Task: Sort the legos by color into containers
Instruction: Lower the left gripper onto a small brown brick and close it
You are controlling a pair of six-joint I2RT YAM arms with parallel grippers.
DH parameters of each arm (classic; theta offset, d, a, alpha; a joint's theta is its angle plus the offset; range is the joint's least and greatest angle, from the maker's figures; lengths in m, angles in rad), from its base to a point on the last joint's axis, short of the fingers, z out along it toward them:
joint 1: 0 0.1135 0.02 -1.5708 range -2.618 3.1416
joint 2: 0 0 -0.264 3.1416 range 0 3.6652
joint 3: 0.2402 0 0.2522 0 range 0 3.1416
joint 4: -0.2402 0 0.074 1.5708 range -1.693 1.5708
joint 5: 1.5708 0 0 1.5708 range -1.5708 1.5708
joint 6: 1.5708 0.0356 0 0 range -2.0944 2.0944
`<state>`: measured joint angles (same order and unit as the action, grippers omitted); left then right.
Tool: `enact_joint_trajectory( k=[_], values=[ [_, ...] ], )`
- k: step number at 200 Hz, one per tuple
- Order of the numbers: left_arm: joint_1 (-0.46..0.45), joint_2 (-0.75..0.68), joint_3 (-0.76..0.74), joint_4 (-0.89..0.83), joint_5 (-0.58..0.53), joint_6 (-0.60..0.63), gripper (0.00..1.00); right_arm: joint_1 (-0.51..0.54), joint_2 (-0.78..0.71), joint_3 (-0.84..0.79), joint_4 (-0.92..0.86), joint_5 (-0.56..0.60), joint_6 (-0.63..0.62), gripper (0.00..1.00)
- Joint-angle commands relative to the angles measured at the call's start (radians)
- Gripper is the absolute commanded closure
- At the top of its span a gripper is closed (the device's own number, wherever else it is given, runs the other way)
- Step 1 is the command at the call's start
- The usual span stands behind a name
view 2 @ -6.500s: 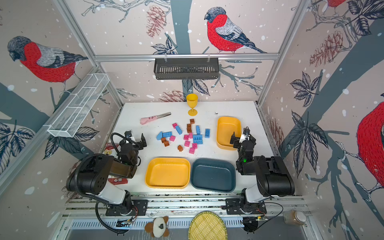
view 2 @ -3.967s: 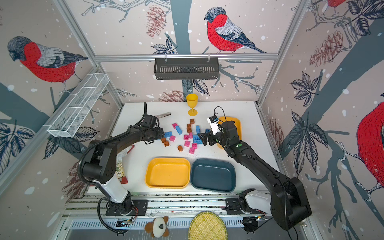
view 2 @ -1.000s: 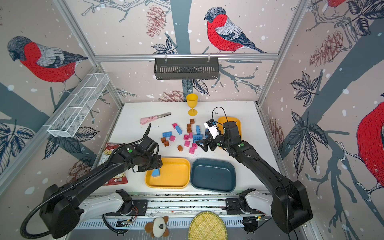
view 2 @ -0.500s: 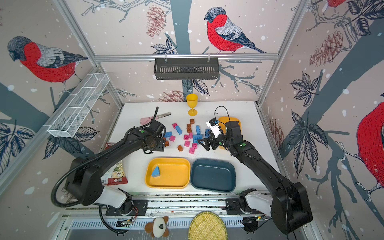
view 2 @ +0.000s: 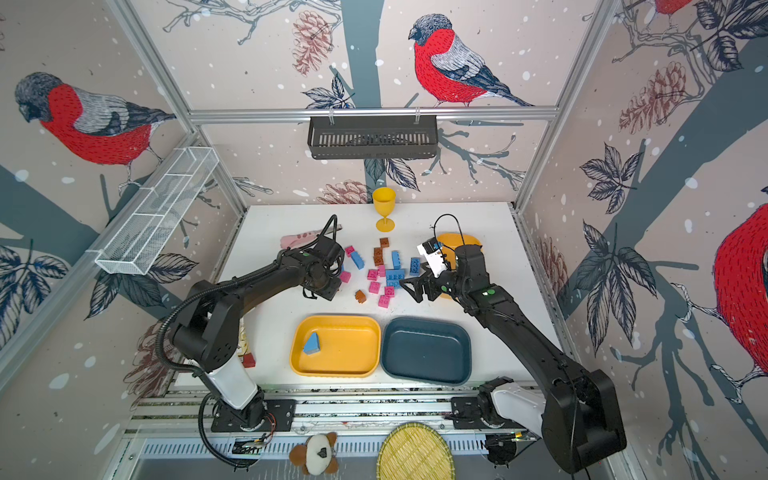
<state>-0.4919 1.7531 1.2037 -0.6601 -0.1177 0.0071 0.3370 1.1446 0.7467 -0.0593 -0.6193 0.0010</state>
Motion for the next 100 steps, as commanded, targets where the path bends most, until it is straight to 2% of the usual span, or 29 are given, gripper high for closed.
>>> enact_joint_trajectory(
  k=[1, 38, 58, 81, 100],
  values=[
    [0.01, 0.039, 0.021, 0.041, 0.027, 0.09, 0.46, -0.005, -0.001, -0.003, 0.006, 0.01, 0.005, 0.01],
    [0.018, 0.097, 0.043, 0.061, 0.003, 0.115, 0.49, -0.013, -0.007, -0.005, -0.004, 0.012, 0.0, 0.01],
    [0.02, 0.115, 0.051, 0.08, 0.045, 0.114, 0.5, -0.016, -0.01, -0.008, -0.012, 0.013, -0.001, 0.01],
    [0.021, 0.144, 0.06, 0.086, 0.011, 0.119, 0.5, -0.021, -0.016, -0.014, -0.01, 0.015, 0.001, 0.01],
    [0.022, 0.163, 0.081, 0.092, 0.037, 0.116, 0.5, -0.022, -0.017, -0.015, -0.009, 0.016, 0.002, 0.01]
  ],
)
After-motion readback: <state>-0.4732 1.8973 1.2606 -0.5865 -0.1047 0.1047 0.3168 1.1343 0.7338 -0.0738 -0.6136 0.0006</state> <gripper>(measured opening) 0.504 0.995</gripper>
